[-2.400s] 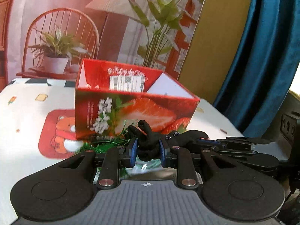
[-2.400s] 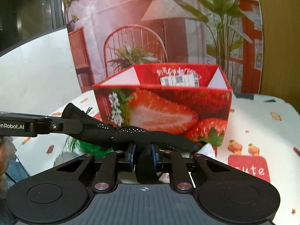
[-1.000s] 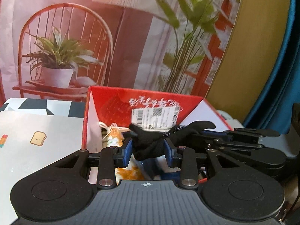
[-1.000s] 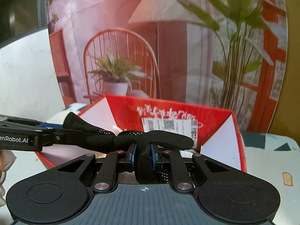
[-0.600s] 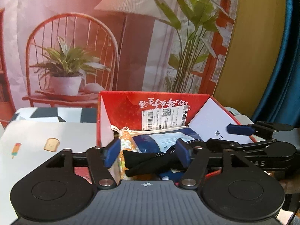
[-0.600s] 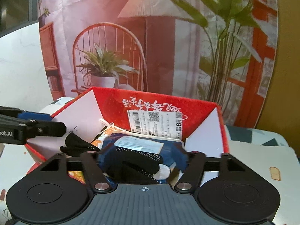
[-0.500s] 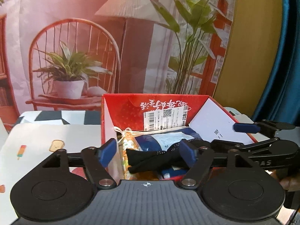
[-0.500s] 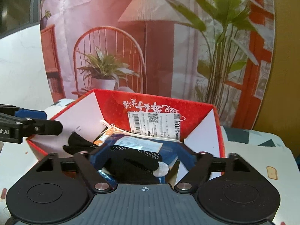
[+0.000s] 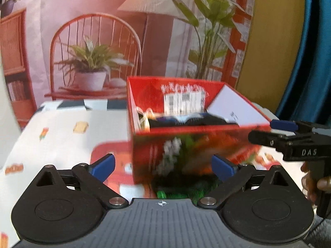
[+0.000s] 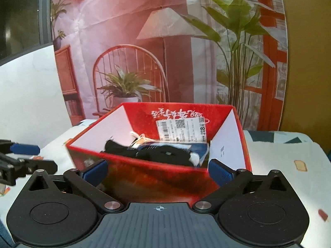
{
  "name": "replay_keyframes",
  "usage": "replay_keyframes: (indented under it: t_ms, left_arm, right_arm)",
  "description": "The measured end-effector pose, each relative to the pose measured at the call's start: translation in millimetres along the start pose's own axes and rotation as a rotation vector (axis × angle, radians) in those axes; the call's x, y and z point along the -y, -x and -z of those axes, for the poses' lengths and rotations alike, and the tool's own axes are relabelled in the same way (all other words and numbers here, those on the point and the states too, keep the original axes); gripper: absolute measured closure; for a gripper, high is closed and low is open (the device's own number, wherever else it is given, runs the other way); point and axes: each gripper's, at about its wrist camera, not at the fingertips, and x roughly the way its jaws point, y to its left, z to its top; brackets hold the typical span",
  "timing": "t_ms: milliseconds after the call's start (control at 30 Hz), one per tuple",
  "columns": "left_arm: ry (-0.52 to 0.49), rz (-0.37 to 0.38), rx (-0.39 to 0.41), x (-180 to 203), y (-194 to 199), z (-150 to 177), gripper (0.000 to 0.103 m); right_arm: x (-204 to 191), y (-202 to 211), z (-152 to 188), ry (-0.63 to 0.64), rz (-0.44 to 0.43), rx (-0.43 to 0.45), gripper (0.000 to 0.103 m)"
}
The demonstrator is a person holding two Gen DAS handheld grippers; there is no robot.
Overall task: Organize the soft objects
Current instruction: 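Open both tools to drop the black gloves into the box, then move both tools back down to the grey knit item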
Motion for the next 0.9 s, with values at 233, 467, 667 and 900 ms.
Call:
replay_keyframes:
  t_ms: [233,467,667,900]
  left_arm:
    - [-0.005,0.006,-0.103,6.5,7.0,48.7,0.003]
    - [0.081,-0.007,-0.195,-5.2,5.0,89.4,0.003]
    - [0.117,-0.026,-0.196,-10.9,8.0,102.7,0.003]
    - [0.106,-0.002,-0.186,-7.0,9.4,106.4,0.007]
  right_arm:
    - [-5.1,24.3,40.0,-0.006,-0.008,-0.053,0.000]
    - [-6.8,35.5,83.2,-0.013,0.025,-0.155,0.000]
    - [1.0,43.0,111.5,-0.069,0.076,-0.211,0.000]
    - [4.8,34.8,123.7,-0.061,0.127,-0.279,0.000]
